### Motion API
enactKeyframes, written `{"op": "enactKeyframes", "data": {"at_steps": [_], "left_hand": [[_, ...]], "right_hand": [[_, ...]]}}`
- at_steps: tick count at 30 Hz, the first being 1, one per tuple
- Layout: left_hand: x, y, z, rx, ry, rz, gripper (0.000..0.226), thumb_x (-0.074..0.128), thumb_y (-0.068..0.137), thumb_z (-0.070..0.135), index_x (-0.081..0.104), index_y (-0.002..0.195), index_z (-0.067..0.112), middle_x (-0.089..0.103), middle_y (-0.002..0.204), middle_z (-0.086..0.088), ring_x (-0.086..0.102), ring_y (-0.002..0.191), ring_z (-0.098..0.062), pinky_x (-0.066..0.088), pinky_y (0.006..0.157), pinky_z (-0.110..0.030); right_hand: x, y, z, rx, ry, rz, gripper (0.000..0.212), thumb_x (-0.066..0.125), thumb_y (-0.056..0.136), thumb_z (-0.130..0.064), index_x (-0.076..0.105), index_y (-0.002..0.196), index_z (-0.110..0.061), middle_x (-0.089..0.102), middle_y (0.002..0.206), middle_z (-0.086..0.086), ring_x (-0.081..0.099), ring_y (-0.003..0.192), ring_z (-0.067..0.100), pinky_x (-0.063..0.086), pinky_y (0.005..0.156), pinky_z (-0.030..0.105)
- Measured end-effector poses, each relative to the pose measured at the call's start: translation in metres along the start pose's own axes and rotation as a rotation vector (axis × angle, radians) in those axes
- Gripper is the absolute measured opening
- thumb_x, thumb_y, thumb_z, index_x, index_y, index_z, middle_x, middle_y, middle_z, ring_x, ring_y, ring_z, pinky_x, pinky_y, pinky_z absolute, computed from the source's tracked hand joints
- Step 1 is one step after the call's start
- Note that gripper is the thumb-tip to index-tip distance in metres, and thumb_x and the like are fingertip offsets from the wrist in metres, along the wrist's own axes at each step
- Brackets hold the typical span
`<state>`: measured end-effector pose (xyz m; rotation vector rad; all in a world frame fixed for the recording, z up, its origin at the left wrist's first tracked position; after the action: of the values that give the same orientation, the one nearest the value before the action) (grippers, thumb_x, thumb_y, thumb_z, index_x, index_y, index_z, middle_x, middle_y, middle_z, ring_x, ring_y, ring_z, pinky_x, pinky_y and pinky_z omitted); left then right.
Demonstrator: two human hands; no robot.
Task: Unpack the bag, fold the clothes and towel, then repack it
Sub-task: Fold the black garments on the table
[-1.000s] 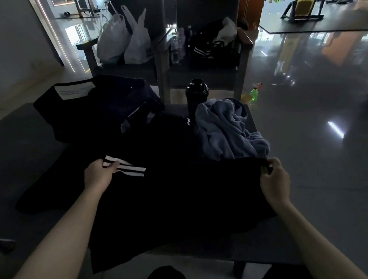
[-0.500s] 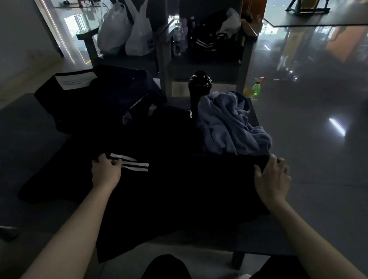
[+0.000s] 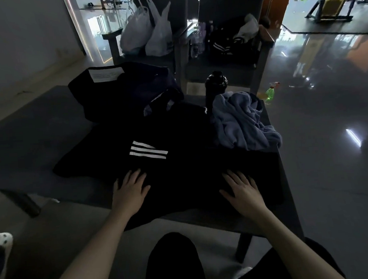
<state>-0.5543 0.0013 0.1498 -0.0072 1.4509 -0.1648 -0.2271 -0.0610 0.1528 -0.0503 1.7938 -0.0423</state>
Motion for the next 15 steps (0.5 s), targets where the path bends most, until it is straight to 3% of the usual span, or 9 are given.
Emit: {"op": "enactKeyframes", "data": {"at_steps": [4, 8, 10, 12, 15], "left_hand": [[-0.016, -0.013, -0.002, -0.303, -0.121, 0.052, 0.058, 0.045, 0.096, 0.046, 0.031, 0.144, 0.018, 0.032, 0.144, -0.012, 0.031, 0.131, -0.031, 0.031, 0.104, -0.047], [-0.014, -0.021, -0.012, -0.482, -0.194, 0.011, 0.063, 0.057, 0.088, 0.049, 0.042, 0.130, 0.004, 0.045, 0.132, -0.017, 0.044, 0.120, -0.033, 0.039, 0.099, -0.044], [-0.013, -0.023, -0.017, -0.498, -0.336, -0.003, 0.055, 0.061, 0.087, 0.045, 0.049, 0.120, 0.003, 0.058, 0.119, -0.017, 0.057, 0.105, -0.032, 0.048, 0.091, -0.042], [-0.016, -0.026, -0.018, -0.477, -0.459, -0.042, 0.045, 0.060, 0.090, 0.036, 0.054, 0.120, 0.003, 0.063, 0.112, -0.014, 0.062, 0.098, -0.030, 0.052, 0.085, -0.039], [-0.024, -0.030, -0.015, -0.428, -0.652, -0.076, 0.046, 0.054, 0.096, 0.029, 0.048, 0.132, 0.001, 0.056, 0.127, -0.015, 0.055, 0.112, -0.030, 0.044, 0.086, -0.028]], "right_hand": [[-0.002, -0.004, -0.009, 0.026, -0.084, 0.016, 0.061, 0.038, 0.096, -0.052, 0.020, 0.150, -0.028, 0.015, 0.158, -0.005, 0.011, 0.146, 0.020, 0.009, 0.116, 0.047], [-0.002, -0.009, -0.049, -0.205, -0.006, 0.022, 0.068, 0.030, 0.088, -0.059, 0.021, 0.149, -0.031, 0.014, 0.159, -0.007, 0.012, 0.146, 0.019, 0.006, 0.116, 0.045], [0.003, -0.011, -0.070, -0.272, -0.015, -0.098, 0.067, 0.028, 0.089, -0.062, 0.021, 0.149, -0.032, 0.012, 0.159, -0.009, 0.007, 0.147, 0.016, 0.002, 0.117, 0.045], [0.008, -0.012, -0.081, -0.278, -0.046, -0.181, 0.062, 0.038, 0.094, -0.055, 0.025, 0.149, -0.029, 0.011, 0.159, -0.008, 0.003, 0.147, 0.016, -0.001, 0.117, 0.046], [0.007, -0.013, -0.085, -0.251, -0.053, -0.199, 0.061, 0.042, 0.095, -0.052, 0.026, 0.149, -0.027, 0.009, 0.159, -0.008, 0.002, 0.147, 0.016, 0.000, 0.118, 0.047]]}}
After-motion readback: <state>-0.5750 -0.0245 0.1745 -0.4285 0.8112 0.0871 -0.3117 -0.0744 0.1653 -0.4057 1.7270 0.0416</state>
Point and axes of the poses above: each hand's wrist, its own y-axis towards the middle knuckle, its own x-axis out of the palm, z = x × y, the point moved 1 cm from there along y, towards the middle knuckle
